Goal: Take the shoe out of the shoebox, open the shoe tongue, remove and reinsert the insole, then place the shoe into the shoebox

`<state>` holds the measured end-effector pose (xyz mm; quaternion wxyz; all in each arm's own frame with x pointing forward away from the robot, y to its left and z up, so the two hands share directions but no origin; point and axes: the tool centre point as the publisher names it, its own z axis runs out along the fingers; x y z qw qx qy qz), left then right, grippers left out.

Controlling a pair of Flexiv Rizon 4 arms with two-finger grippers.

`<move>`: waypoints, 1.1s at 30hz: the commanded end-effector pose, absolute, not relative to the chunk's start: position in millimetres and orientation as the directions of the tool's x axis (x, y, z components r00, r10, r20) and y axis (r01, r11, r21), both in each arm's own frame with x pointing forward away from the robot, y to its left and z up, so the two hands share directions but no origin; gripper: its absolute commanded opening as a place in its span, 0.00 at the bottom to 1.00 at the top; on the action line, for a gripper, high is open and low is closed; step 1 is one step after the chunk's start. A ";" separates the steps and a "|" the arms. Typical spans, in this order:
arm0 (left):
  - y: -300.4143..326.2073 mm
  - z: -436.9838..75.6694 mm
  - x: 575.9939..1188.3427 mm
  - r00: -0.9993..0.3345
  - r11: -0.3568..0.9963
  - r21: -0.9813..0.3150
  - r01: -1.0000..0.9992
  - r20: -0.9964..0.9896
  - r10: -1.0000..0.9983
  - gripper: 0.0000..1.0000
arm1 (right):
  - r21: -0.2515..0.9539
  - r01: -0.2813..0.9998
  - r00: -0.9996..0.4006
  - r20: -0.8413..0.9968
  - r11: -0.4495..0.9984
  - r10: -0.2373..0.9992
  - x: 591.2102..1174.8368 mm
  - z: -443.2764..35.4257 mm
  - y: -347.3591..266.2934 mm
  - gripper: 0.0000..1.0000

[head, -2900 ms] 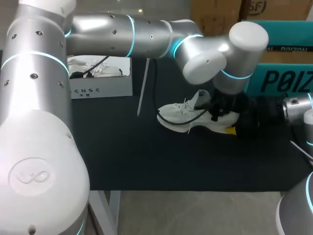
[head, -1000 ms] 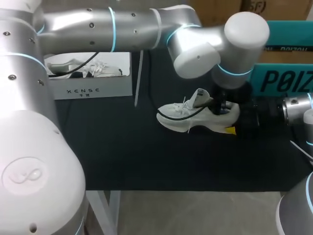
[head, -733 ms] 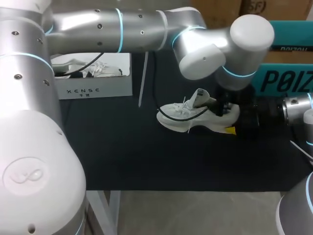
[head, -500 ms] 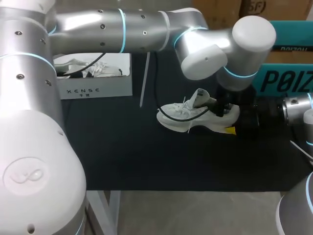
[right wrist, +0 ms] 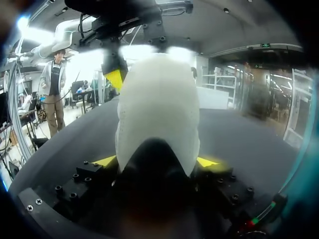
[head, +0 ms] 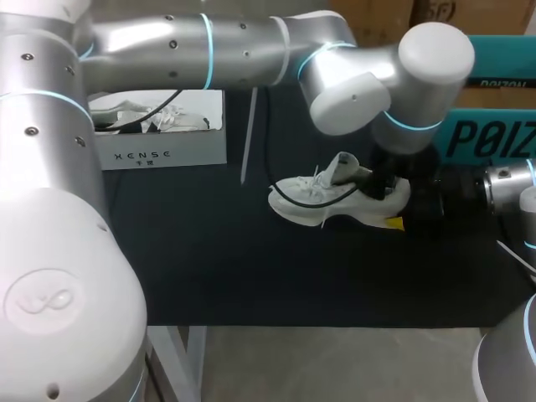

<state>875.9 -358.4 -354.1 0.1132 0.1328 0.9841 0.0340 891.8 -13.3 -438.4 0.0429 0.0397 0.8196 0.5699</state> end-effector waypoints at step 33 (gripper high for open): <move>-364.1 -398.0 895.8 -0.939 0.959 0.147 0.241 -0.213 0.269 0.00 | 0.937 0.017 -0.993 -0.024 0.349 0.113 893.8 -445.3 -10.1 0.00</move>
